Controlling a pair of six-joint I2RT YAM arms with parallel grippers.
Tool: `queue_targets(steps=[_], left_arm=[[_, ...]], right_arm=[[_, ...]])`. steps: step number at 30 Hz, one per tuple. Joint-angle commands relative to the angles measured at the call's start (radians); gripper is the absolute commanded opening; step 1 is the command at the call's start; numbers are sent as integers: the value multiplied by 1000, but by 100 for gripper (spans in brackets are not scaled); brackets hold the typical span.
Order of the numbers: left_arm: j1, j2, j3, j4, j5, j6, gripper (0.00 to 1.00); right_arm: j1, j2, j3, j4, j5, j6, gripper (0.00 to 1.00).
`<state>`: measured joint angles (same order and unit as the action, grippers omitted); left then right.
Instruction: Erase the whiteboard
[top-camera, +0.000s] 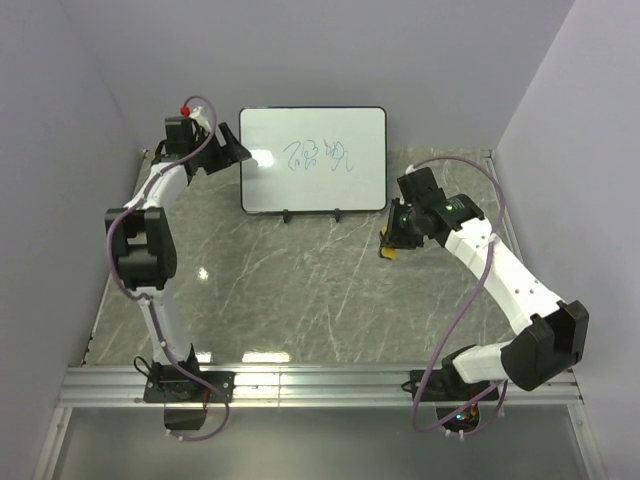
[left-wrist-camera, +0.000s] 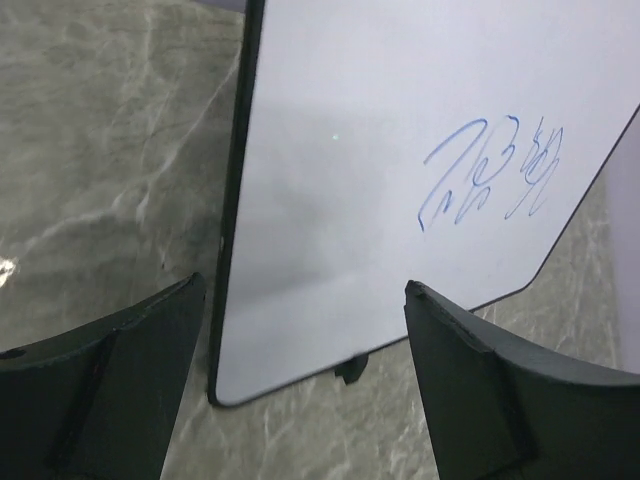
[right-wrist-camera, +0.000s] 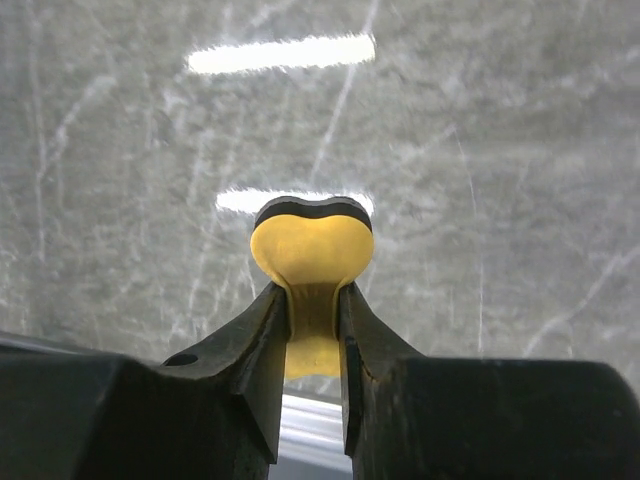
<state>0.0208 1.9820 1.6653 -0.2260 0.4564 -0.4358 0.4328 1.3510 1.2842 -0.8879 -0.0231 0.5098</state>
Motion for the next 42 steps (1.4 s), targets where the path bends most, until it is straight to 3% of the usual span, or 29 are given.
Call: queue_targets(steps=[1, 13, 19, 22, 26, 28, 30, 33, 42], left_arm=[[65, 90, 63, 189, 185, -64, 87], [116, 386, 169, 701, 583, -490, 86], [88, 406, 148, 759, 640, -528, 84], [73, 406, 142, 708, 607, -488, 72], [62, 390, 65, 746, 571, -524, 43], [51, 370, 24, 735, 574, -503, 35], [33, 339, -1, 661, 571, -463, 17], [2, 266, -76, 527, 532, -345, 4], [-74, -33, -525, 366, 360, -129, 0]], right_arm=[[-5, -33, 30, -112, 22, 41, 0], [-5, -20, 70, -197, 98, 102, 0], [-5, -7, 53, -172, 95, 99, 0], [-5, -3, 53, -163, 94, 85, 0], [-5, 10, 64, -146, 89, 58, 0], [-5, 16, 75, -128, 89, 36, 0], [-6, 28, 92, -114, 86, 21, 0], [-9, 65, 135, -83, 72, -10, 0], [-20, 253, 388, -5, -9, -56, 0]])
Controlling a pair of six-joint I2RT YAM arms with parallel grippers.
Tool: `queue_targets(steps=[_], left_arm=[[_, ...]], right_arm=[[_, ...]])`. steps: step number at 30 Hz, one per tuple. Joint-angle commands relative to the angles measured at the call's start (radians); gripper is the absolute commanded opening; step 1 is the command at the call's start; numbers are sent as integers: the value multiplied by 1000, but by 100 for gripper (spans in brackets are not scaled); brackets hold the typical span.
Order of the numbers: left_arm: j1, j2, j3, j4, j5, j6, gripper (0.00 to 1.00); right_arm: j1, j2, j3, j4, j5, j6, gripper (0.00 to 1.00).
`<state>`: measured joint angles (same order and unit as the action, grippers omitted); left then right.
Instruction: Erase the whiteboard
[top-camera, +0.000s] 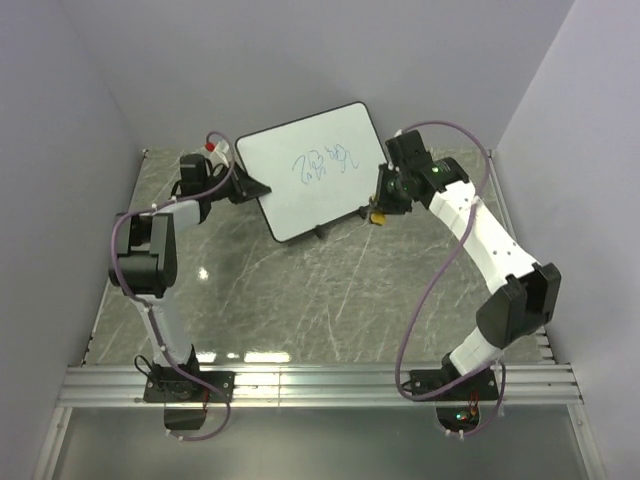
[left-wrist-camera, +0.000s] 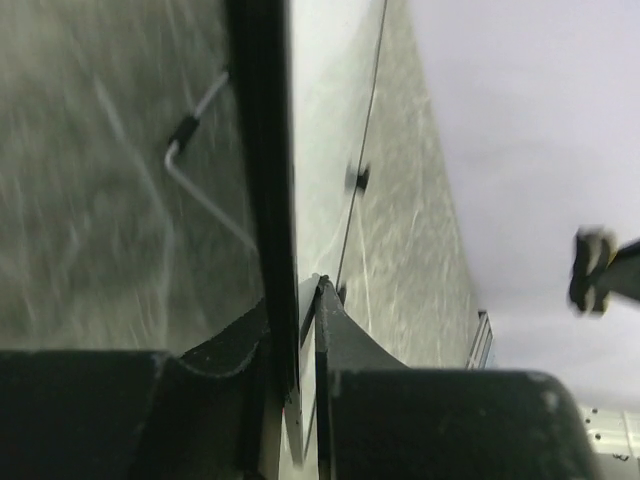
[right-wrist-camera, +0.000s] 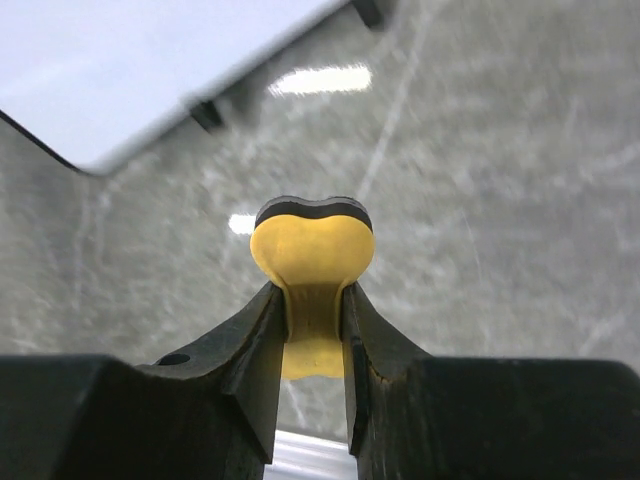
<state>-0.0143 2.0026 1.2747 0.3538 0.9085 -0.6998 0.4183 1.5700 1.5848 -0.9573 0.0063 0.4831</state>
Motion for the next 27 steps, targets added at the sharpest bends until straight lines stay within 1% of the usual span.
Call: queue_targets(steps=[1, 2, 4, 6, 7, 9, 10, 12, 13, 14, 15, 17, 19, 22, 25, 27], left_arm=[[-48, -77, -165, -226, -129, 143, 0], [-68, -123, -198, -234, -149, 148, 0], [-91, -166, -277, -251, -219, 135, 0], [-136, -232, -352, -256, -261, 122, 0], [-153, -252, -373, -268, -317, 112, 0], [-206, -310, -434, -288, -386, 97, 0], [-222, -330, -454, -295, -431, 68, 0], [-265, -378, -501, -311, -502, 46, 0], [-282, -392, -509, -332, -538, 30, 0], [-315, -415, -512, -351, -596, 25, 0], [-329, -424, -520, -398, -620, 20, 0], [-361, -448, -538, -435, -683, -4, 0], [-372, -458, -552, -464, -698, -18, 0], [-380, -470, -578, -490, -714, -26, 0], [-380, -487, -601, -498, -715, -30, 0], [-380, -502, -618, -503, -715, -36, 0]], right_arm=[[-9, 54, 111, 71, -48, -26, 0], [-7, 97, 165, 72, -60, -21, 0], [-7, 140, 219, 89, -83, -6, 0], [-7, 199, 274, 121, -146, 9, 0], [-6, 228, 282, 173, -169, 31, 0], [0, 257, 291, 234, -241, 75, 0], [14, 278, 287, 300, -258, 89, 0], [31, 303, 274, 363, -297, 127, 0], [45, 332, 273, 429, -310, 138, 0], [71, 349, 279, 460, -319, 147, 0], [83, 369, 291, 482, -334, 169, 0], [117, 438, 338, 538, -348, 193, 0], [131, 505, 378, 595, -374, 239, 0], [151, 594, 513, 629, -399, 308, 0], [158, 665, 595, 637, -388, 350, 0], [157, 693, 615, 635, -367, 367, 0]])
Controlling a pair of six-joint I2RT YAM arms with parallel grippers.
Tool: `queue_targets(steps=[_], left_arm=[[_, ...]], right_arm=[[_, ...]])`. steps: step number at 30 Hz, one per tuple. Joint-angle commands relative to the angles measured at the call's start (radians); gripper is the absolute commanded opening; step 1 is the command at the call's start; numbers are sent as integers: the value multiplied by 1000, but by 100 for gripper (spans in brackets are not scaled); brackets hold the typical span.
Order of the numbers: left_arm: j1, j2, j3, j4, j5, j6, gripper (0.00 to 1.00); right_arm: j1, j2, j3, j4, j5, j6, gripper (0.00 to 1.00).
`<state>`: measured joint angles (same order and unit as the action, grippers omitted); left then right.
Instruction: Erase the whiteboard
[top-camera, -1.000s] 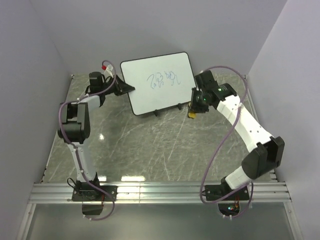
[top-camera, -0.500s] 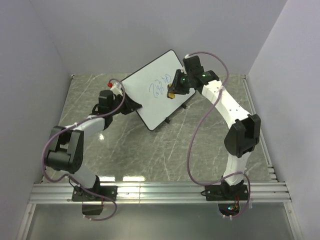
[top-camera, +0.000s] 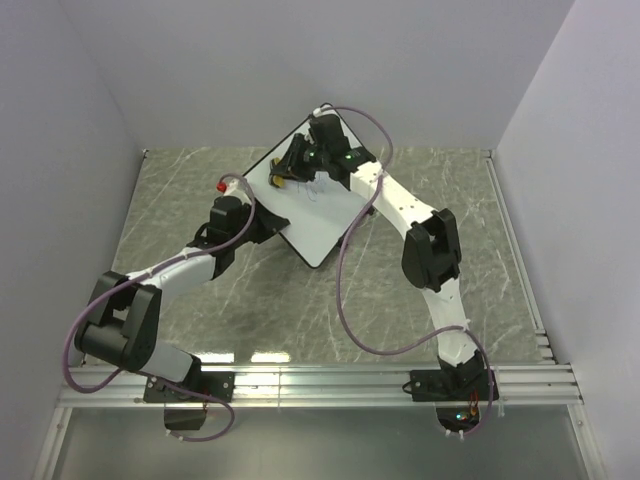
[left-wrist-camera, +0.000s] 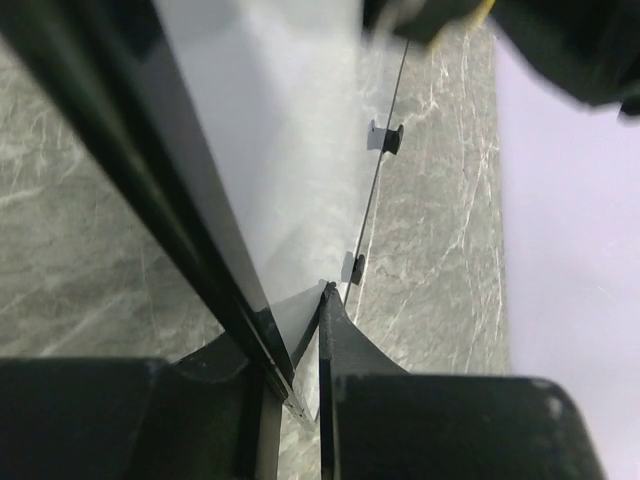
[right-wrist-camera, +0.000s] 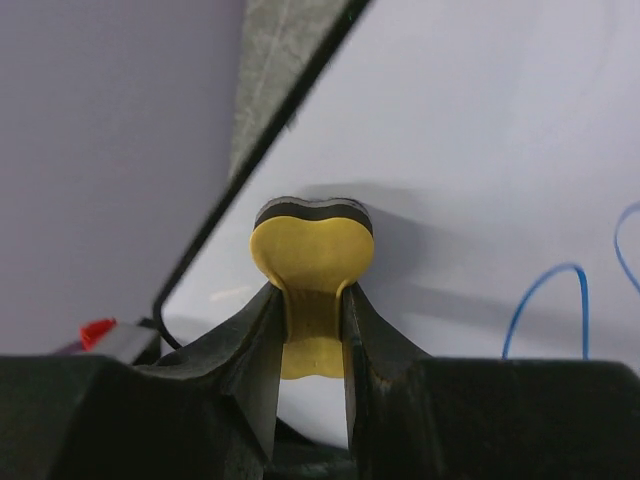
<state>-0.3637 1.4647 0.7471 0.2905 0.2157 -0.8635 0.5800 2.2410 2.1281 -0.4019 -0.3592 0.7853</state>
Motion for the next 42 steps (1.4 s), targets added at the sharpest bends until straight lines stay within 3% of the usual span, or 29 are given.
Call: queue_targets(steps=[1, 6, 13, 18, 24, 35, 38, 42], left_arm=[[-30, 28, -94, -442, -22, 126, 0], [-30, 0, -107, -471, -41, 139, 0], [-30, 34, -92, -482, -29, 170, 0], [-32, 45, -78, -479, -22, 187, 0], [-32, 60, -66, -473, -13, 199, 0], [-32, 63, -54, -501, -22, 221, 0], [-30, 54, -55, -510, -27, 222, 0], [-30, 46, -58, -514, -24, 225, 0]], right_arm=[[-8, 41, 82, 68, 6, 69, 0], [-22, 23, 1, -54, 149, 23, 0], [-23, -125, -395, -147, 259, -60, 0], [-13, -192, -550, -144, 276, -72, 0], [18, -172, -426, -144, 241, -54, 0], [-31, 69, 197, -195, 226, 123, 0], [-57, 114, 211, -219, 243, 140, 0], [-63, 89, 57, -265, 267, 79, 0]])
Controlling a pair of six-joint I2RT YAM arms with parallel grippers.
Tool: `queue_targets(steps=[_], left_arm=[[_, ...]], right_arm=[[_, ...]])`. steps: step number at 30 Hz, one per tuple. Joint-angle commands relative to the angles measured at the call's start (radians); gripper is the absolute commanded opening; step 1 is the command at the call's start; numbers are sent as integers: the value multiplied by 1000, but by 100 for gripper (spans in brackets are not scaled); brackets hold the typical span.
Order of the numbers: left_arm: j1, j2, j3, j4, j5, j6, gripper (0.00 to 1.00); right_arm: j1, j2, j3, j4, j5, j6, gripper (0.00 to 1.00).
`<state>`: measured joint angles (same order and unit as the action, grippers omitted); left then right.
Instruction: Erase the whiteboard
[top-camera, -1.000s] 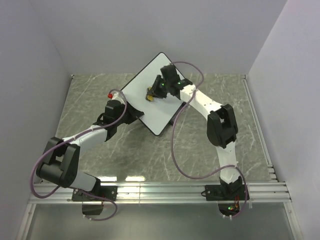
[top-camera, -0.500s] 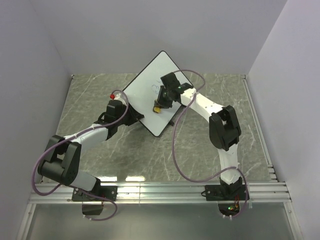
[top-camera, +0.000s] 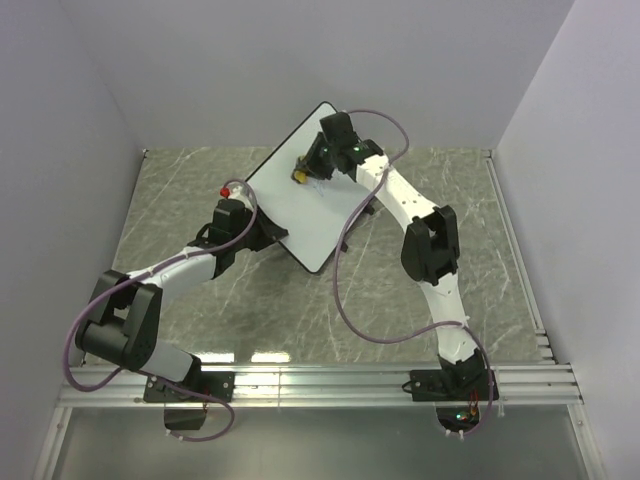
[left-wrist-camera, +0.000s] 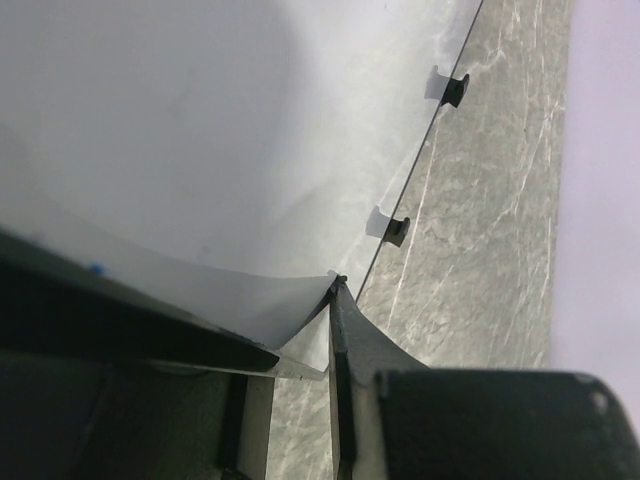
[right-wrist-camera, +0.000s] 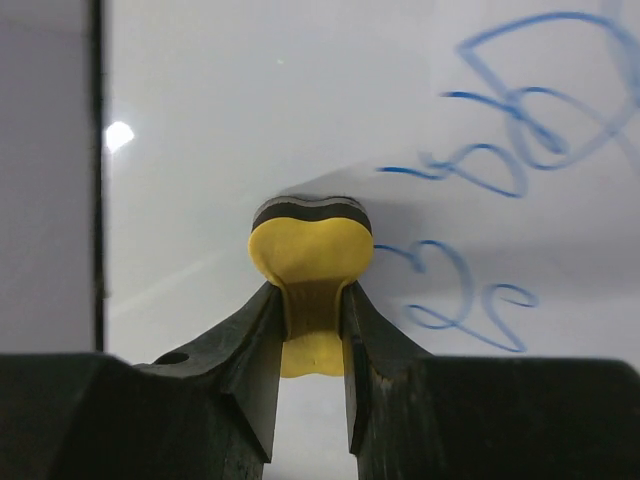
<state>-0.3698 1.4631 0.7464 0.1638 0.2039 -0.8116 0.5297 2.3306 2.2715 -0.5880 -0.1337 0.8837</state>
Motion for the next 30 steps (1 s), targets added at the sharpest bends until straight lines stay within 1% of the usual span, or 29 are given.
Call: queue_targets(steps=[1, 2, 3, 5, 6, 7, 9, 11, 14, 15, 17, 18, 20, 21, 22, 23, 24, 27, 29, 30], left_arm=[[-24, 52, -55, -388, -11, 175, 0], [-24, 57, -53, -386, -11, 180, 0], [-24, 62, -50, -389, -8, 183, 0], [-24, 72, -44, -388, -5, 186, 0], [-24, 74, -45, -388, 2, 190, 0], [-26, 72, -45, -383, 3, 192, 0], [-24, 74, -47, -379, 9, 195, 0], [-24, 75, -45, -372, 22, 198, 0], [-24, 85, -42, -362, 35, 203, 0], [-24, 86, -42, -359, 37, 204, 0], [-26, 89, -42, -357, 38, 204, 0], [-24, 91, -42, -356, 42, 203, 0], [-24, 94, -42, -359, 40, 206, 0], [-24, 94, -41, -360, 42, 207, 0], [-26, 97, -38, -363, 45, 212, 0], [-24, 100, -35, -365, 45, 213, 0], [-24, 100, -32, -365, 46, 219, 0], [-24, 102, -24, -372, 51, 227, 0], [-24, 102, -22, -376, 55, 230, 0], [-24, 102, -22, -377, 57, 233, 0]], right_arm=[[-13, -14, -128, -81, 40, -35, 0], [-8, -55, -177, -81, 37, -66, 0], [-1, -85, -296, -64, 39, -87, 0], [9, -152, -432, -41, 46, -123, 0], [10, -221, -567, -1, 42, -127, 0], [10, -255, -633, 20, 39, -127, 0], [9, -309, -731, 42, 31, -127, 0], [9, -310, -730, 30, 29, -132, 0], [6, -258, -611, -9, 8, -120, 0], [6, -222, -518, -27, -7, -112, 0], [3, -159, -408, -39, -23, -86, 0], [0, -134, -282, -55, -27, -75, 0], [-8, -79, -145, -71, -37, -45, 0], [-13, -23, -16, -81, -38, -32, 0], [-19, -1, 32, -73, -40, -14, 0], [-25, 16, 61, -55, -40, 29, 0], [-33, 30, 75, 3, -40, 52, 0], [-53, 49, 54, 56, -32, 116, 0], [-62, 68, 56, 31, -41, 118, 0], [-63, 88, 62, -36, -34, 104, 0]])
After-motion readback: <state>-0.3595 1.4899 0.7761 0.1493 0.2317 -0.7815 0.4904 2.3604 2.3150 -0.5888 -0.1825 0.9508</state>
